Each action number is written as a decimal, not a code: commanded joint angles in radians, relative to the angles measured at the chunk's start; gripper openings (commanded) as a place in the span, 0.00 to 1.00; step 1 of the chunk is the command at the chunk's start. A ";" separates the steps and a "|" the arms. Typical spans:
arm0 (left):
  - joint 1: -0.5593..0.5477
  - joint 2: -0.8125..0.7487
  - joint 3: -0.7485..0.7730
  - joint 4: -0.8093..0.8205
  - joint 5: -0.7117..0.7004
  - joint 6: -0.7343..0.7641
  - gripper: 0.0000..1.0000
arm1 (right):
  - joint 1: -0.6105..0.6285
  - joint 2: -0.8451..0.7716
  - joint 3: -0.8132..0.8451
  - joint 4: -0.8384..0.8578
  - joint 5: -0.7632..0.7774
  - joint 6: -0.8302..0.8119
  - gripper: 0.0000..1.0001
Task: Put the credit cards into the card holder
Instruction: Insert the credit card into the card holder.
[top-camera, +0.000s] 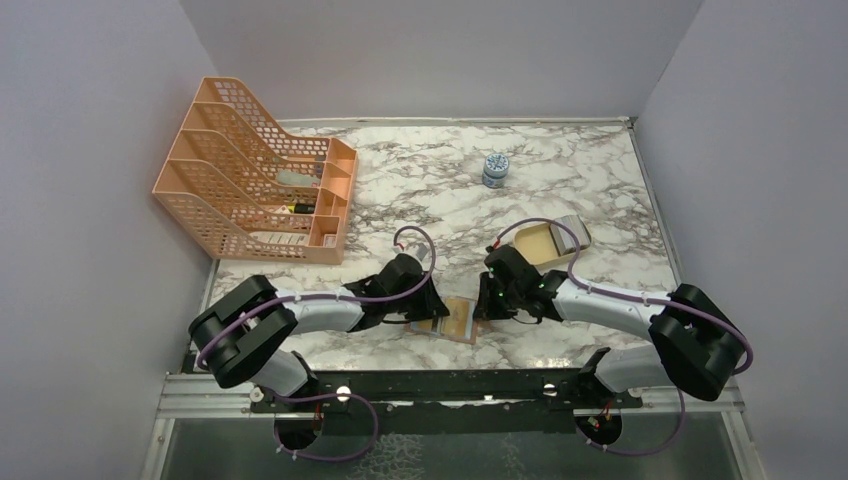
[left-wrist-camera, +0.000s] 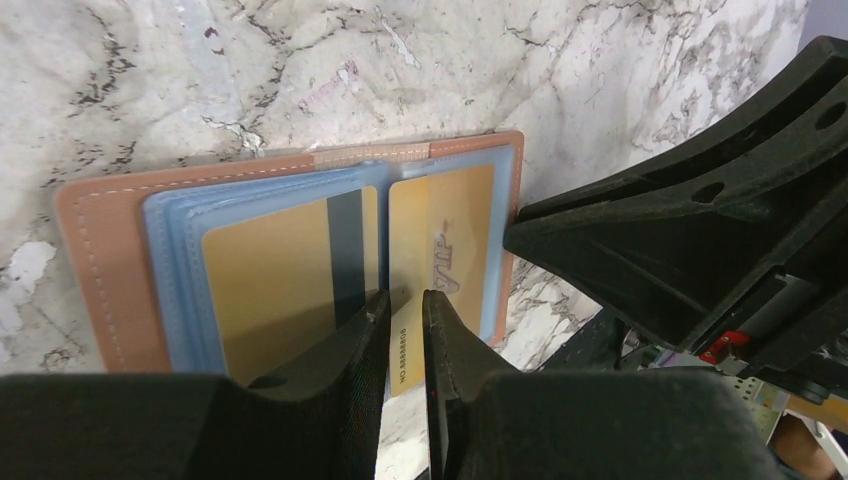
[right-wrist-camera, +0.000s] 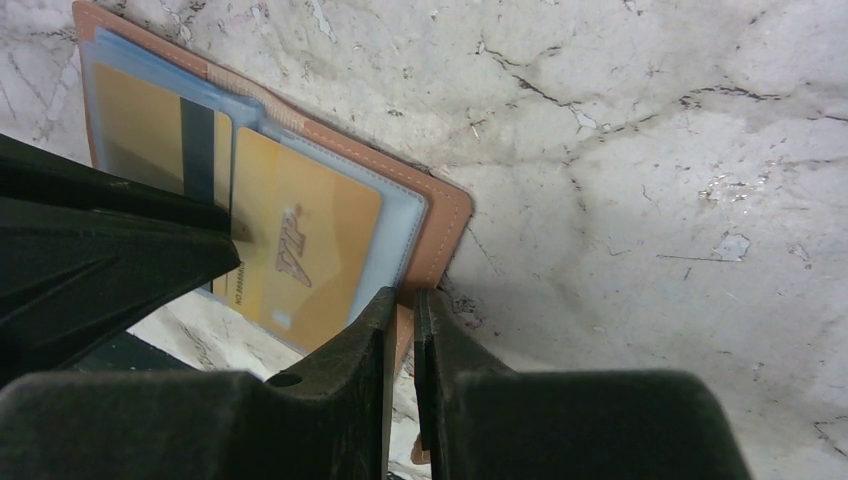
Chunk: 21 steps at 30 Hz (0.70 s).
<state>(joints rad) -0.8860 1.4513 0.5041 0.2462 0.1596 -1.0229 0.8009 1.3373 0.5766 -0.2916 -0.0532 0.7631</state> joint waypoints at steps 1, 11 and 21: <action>-0.018 0.024 0.023 0.023 -0.029 0.007 0.21 | 0.013 0.016 -0.020 0.052 0.021 0.014 0.13; -0.033 0.058 0.038 0.077 -0.010 0.013 0.21 | 0.014 0.024 -0.005 0.060 0.054 -0.008 0.14; -0.038 0.030 0.038 0.105 -0.024 0.021 0.23 | 0.014 0.034 0.042 0.028 0.136 -0.057 0.15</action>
<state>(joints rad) -0.9161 1.5017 0.5167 0.3038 0.1551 -1.0149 0.8078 1.3529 0.5842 -0.2657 -0.0162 0.7433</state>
